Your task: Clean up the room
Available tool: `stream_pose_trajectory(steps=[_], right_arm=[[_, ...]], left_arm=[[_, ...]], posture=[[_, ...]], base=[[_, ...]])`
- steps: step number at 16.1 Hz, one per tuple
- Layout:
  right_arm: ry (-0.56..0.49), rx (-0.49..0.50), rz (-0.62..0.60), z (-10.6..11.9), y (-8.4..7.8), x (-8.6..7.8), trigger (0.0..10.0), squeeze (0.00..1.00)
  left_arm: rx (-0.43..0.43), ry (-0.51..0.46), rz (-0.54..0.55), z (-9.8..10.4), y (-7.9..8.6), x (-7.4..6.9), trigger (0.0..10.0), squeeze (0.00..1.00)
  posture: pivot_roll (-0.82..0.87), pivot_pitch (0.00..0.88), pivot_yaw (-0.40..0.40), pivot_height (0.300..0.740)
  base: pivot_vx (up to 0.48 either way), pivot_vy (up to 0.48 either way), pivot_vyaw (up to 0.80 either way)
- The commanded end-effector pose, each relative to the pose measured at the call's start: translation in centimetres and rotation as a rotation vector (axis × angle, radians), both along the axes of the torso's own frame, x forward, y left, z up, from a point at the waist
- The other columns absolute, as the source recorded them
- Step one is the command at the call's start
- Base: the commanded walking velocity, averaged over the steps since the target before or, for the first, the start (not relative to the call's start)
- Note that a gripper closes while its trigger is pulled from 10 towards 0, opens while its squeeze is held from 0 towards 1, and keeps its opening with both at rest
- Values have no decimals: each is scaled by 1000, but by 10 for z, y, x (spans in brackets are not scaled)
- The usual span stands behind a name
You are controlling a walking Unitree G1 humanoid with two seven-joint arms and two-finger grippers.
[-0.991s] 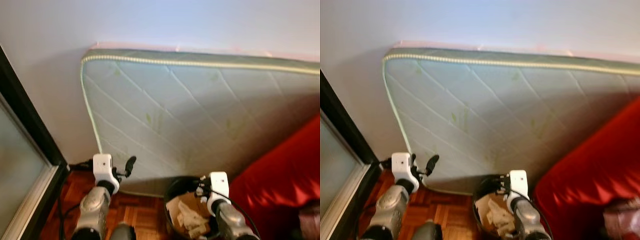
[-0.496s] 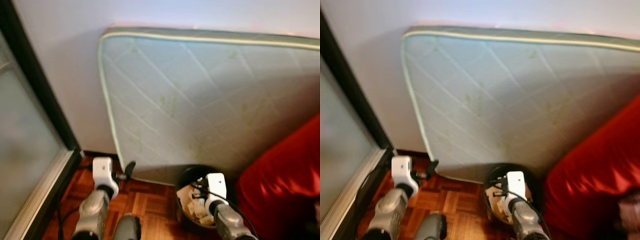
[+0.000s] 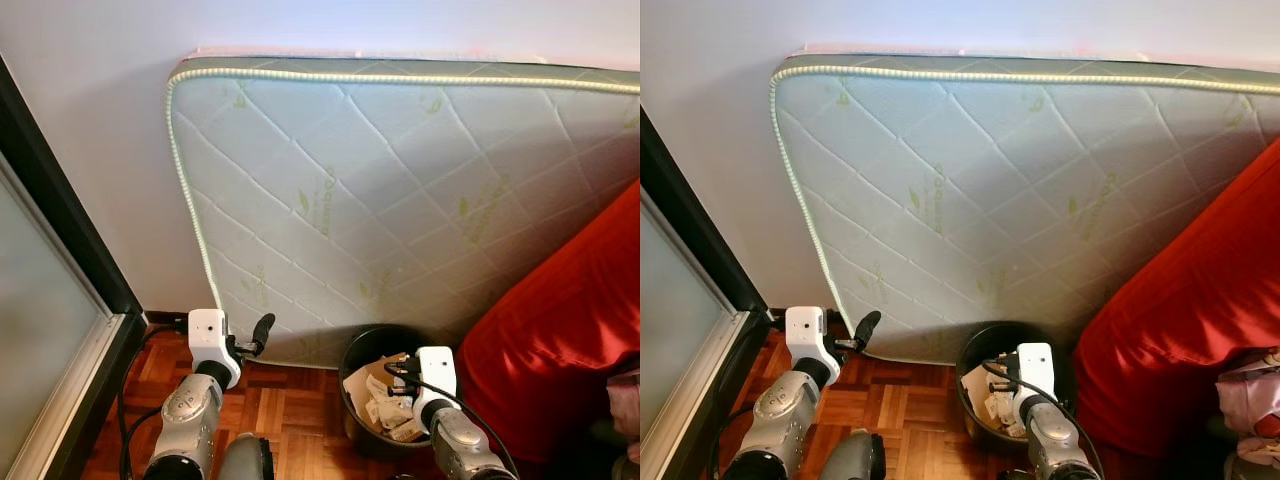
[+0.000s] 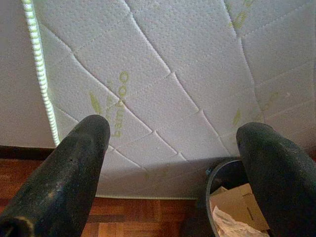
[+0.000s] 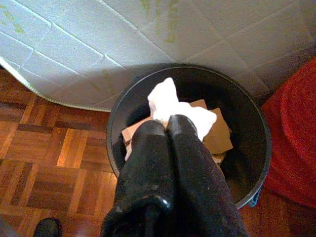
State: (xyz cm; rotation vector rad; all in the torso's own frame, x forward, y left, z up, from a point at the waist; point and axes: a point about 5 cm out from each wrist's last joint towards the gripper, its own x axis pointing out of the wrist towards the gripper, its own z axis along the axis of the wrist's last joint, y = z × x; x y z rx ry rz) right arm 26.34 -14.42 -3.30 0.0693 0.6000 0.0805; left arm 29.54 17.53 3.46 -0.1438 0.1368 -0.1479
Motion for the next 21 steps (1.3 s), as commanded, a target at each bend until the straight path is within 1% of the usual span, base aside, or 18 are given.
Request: stream_pose_trajectory(steps=[1, 3, 4, 6, 7, 9, 10, 11, 12, 13, 17, 18, 19, 21], right_arm=[[1, 4, -17, 1, -2, 1, 10000, 0], [9, 6, -18, -2, -3, -2, 10000, 0], [8, 3, -16, -3, -5, -3, 10000, 0], [20, -4, -22, -5, -15, -8, 10000, 0], [22, -5, -23, -6, -18, -9, 10000, 0], [41, 11, 3, -8, -19, -11, 10000, 0], [56, -2, 51, -9, -16, -13, 10000, 0], [60, -7, 63, -10, -16, -14, 10000, 0], [68, -11, 87, -11, -12, -15, 10000, 0], [75, -15, 120, -11, -5, -15, 10000, 0], [72, 6, 194, -6, 15, -6, 10000, 0], [68, 19, 242, -3, 23, -3, 10000, 0], [54, 8, 277, -1, 29, -1, 10000, 0], [21, 14, 269, 6, 32, 7, 10000, 0]], left_arm=[[-7, 11, 12, -1, 2, -1, 10000, 0], [-5, 12, 15, -1, 3, -1, 10000, 0], [-5, 13, 15, -1, 3, -1, 10000, 0], [-5, 13, 15, -1, 3, 0, 10000, 0], [-5, 13, 16, -1, 3, -1, 10000, 0], [-3, 13, 21, -1, 4, 0, 10000, 0], [-2, 13, 22, -1, 4, 0, 10000, 0], [-2, 13, 22, -1, 4, 0, 10000, 0], [-1, 12, 21, -1, 4, 0, 10000, 0], [0, 11, 22, 0, 4, 0, 10000, 0], [-1, 1, 28, 2, 6, 1, 10000, 0], [0, -5, 27, 3, 6, 0, 10000, 0], [0, -8, 26, 4, 5, 0, 10000, 0], [0, -13, 29, 4, 7, -2, 10000, 0]], posture=[[45, 41, -66, 644], [45, 41, -66, 644], [45, 40, -67, 644], [47, 40, -69, 644], [46, 40, -69, 644], [46, 41, -69, 644], [46, 41, -69, 644], [46, 41, -69, 644], [52, 45, -71, 644], [52, 45, -71, 644], [74, 62, -76, 644], [83, 68, -78, 644], [89, 73, -80, 644], [97, 83, -81, 644]], base=[[311, 0, -681], [313, 0, -753], [307, 0, 0], [319, 0, 0], [326, 0, 0], [0, 0, 0], [0, 0, 0], [0, 0, 0], [0, 0, 0], [0, 0, 0], [0, 0, 0], [0, 0, 0], [0, 0, 0], [0, 0, 0]])
